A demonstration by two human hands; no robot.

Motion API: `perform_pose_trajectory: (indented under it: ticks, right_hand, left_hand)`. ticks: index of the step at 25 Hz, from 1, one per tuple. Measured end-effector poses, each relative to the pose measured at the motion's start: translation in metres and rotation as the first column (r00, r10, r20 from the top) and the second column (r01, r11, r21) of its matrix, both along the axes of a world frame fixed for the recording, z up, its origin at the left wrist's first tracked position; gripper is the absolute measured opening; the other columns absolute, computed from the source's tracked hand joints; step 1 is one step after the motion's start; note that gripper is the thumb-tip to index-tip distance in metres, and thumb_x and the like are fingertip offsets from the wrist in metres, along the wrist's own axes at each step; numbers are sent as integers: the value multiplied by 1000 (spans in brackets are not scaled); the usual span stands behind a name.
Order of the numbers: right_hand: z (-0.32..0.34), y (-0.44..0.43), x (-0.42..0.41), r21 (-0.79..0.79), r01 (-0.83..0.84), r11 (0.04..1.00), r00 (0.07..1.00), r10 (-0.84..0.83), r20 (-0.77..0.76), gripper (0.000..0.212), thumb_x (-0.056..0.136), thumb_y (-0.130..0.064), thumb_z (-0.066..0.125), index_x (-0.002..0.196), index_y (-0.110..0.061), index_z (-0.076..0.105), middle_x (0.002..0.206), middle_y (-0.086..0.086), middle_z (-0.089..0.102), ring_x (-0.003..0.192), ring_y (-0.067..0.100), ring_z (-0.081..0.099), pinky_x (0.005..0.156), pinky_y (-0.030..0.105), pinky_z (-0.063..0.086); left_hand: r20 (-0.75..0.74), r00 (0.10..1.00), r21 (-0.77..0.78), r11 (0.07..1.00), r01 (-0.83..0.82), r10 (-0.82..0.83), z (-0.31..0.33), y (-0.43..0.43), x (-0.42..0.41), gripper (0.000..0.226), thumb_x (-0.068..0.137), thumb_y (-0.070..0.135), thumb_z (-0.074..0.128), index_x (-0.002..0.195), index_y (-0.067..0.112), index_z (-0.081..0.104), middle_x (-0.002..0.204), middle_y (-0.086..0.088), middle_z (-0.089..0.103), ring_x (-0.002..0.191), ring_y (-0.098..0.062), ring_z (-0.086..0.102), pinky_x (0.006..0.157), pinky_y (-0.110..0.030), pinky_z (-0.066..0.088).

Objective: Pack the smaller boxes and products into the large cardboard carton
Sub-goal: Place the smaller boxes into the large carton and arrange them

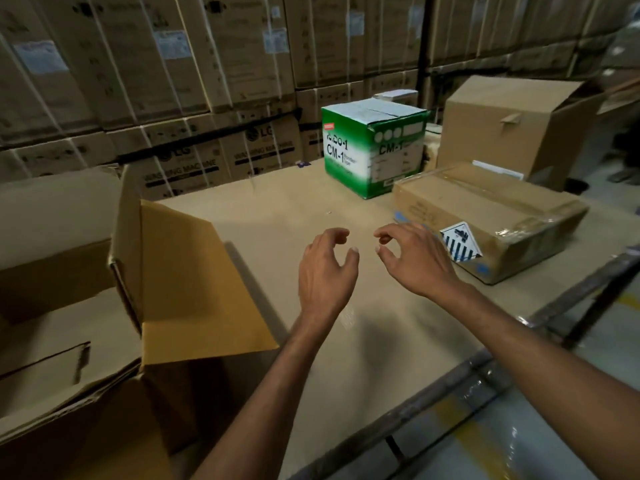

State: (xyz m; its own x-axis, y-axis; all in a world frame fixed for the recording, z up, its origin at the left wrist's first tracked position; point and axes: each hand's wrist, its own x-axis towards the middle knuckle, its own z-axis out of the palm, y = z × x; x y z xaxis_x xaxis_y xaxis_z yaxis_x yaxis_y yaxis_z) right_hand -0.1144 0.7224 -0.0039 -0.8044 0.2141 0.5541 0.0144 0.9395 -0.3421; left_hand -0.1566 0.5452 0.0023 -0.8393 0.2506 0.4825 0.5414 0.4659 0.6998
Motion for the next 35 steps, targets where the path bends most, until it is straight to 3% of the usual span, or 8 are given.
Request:
perform_pose_trajectory:
  ticks: [6,9,13,17,22,26,30,35]
  right_hand:
    - [-5,128,-5,-68,102,992,992,-107,-69,23,87,-20,72,111,-21,73,99,-7,74,98,26,63,86,43,52]
    - [-7,206,-7,-83,166,983,983,-171,-59,23,89,-20,71,112,-20,73,104,-4,74,105,28,62,91,44,50]
    - [-13,307,-7,-76,310,948,950,-306,63,27,93,-28,68,119,-22,70,124,3,68,119,26,54,97,43,44]
    - [-23,394,-14,-18,412,911,877,-391,280,44,95,-39,65,135,-22,61,144,6,53,136,28,39,108,48,36]
    - [-46,463,-30,24,474,880,770,-427,474,63,96,-61,51,145,-21,47,156,14,37,147,35,27,115,55,27]
    - [-52,490,-38,28,530,848,688,-449,570,79,92,-80,36,150,-25,40,160,17,34,148,39,26,116,58,24]
    - [-50,488,-44,41,567,823,665,-486,566,80,90,-80,39,149,-28,40,150,17,44,136,40,40,110,54,31]
    - [-44,461,-52,-64,592,803,712,-484,509,71,90,-67,54,138,-16,54,141,18,47,129,38,43,102,49,39]
  left_hand:
    - [73,993,42,995,91,-94,-12,125,-13,30,91,33,65,120,30,61,114,16,67,109,-8,60,88,-35,51]
    - [157,979,96,989,117,-131,-25,206,-15,27,92,33,66,118,31,61,114,16,67,107,-6,60,89,-36,53]
    - [226,957,126,980,155,-181,-45,304,-12,31,94,43,67,123,34,60,121,17,62,109,-2,57,92,-34,52]
    - [295,937,111,981,159,-186,-64,366,-15,46,93,49,67,134,31,56,138,9,50,125,-6,50,104,-32,45]
    - [436,892,-77,983,169,-119,-76,406,-28,59,92,50,67,144,31,47,164,-5,19,147,-25,33,113,-45,40]
    - [524,841,-44,982,182,-132,-83,410,-33,59,92,49,66,145,34,43,166,-2,11,147,-25,33,113,-43,40]
    - [507,852,-26,986,166,-130,-83,404,-40,63,92,41,69,147,28,42,159,1,28,139,-21,44,108,-39,44]
    - [539,842,73,994,-77,26,-83,374,-56,62,91,35,69,147,22,44,151,0,41,126,-20,51,105,-41,49]
